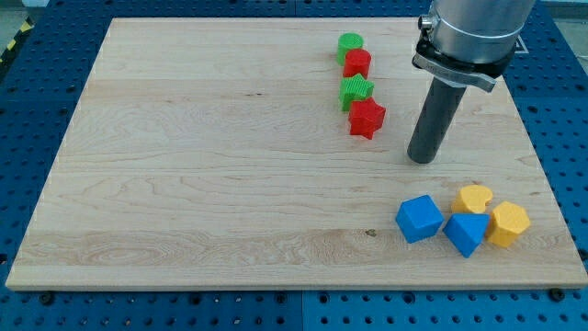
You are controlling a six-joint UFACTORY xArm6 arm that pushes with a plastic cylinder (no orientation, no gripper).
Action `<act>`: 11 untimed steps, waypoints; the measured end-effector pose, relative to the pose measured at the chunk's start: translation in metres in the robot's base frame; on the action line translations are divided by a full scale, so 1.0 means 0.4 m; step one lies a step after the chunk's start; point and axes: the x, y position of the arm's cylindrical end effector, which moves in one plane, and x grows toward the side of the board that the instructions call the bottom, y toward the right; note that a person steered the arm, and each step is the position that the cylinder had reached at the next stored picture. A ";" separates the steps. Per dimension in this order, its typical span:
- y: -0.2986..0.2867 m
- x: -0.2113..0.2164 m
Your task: Move the red star towards the center left
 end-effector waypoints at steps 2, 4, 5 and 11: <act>0.002 -0.123; -0.109 -0.134; -0.208 -0.134; -0.664 -0.153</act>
